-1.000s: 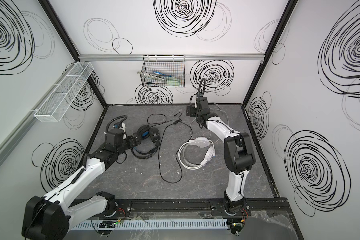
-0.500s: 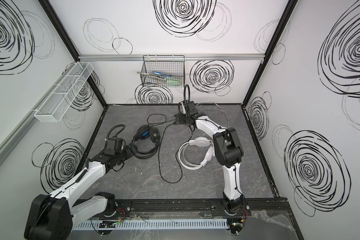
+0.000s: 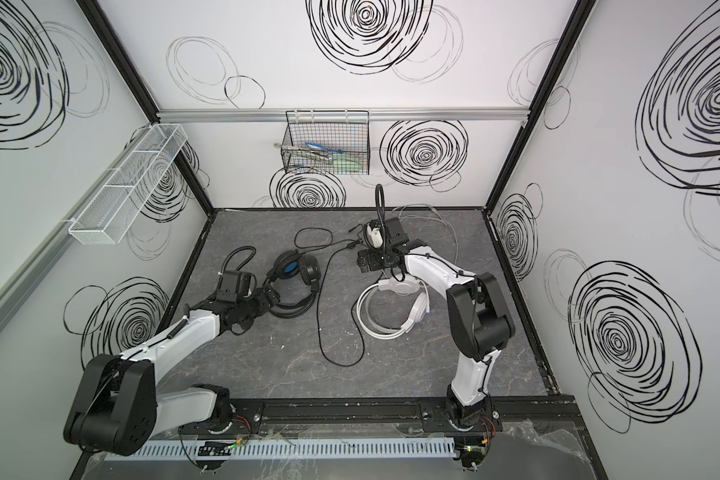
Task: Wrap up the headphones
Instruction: 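Reach left gripper to black headband while right arm moves toward cable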
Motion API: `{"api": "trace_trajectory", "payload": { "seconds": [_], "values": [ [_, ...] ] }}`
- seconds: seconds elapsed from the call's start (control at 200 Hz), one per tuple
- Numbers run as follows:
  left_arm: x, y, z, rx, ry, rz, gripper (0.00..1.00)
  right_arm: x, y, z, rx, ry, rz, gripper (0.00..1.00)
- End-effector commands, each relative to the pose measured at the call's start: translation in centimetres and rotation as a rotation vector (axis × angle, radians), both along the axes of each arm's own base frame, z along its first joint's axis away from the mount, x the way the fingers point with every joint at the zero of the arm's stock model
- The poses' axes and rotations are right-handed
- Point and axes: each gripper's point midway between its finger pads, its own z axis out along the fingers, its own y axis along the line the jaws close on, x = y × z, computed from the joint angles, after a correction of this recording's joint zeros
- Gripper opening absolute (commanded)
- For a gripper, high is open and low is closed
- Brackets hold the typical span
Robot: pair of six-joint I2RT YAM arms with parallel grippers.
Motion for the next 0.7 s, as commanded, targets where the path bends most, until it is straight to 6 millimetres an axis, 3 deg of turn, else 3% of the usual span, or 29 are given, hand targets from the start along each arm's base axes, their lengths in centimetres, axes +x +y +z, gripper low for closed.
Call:
{"api": "trace_trajectory", "payload": {
  "seconds": [0.0,0.175,0.345,0.535,0.645,0.695],
  "values": [
    [1.8,-0.3,1.2,-0.021,-0.043,0.020,0.96,-1.4,0.8,3.1,0.024,-0.068,0.084,0.97],
    [2.4,-0.4,1.2,-0.029,-0.041,0.045,0.96,-2.5,1.6,3.3,0.033,-0.056,0.117,0.97],
    [2.9,-1.8,0.3,-0.025,-0.010,0.024,1.00,-2.1,1.8,4.1,0.037,-0.064,0.117,0.97],
    [2.0,-2.8,-2.2,-0.006,0.070,-0.016,0.72,-1.3,2.0,7.2,0.053,-0.125,0.117,0.97],
    [2.0,-2.1,-3.0,0.062,0.117,-0.043,0.57,-1.1,1.9,9.3,0.061,-0.164,0.111,0.97],
    [2.2,-1.3,-2.9,0.102,0.122,-0.049,0.45,-1.0,1.8,10.3,0.063,-0.184,0.111,0.97]
  ]
}}
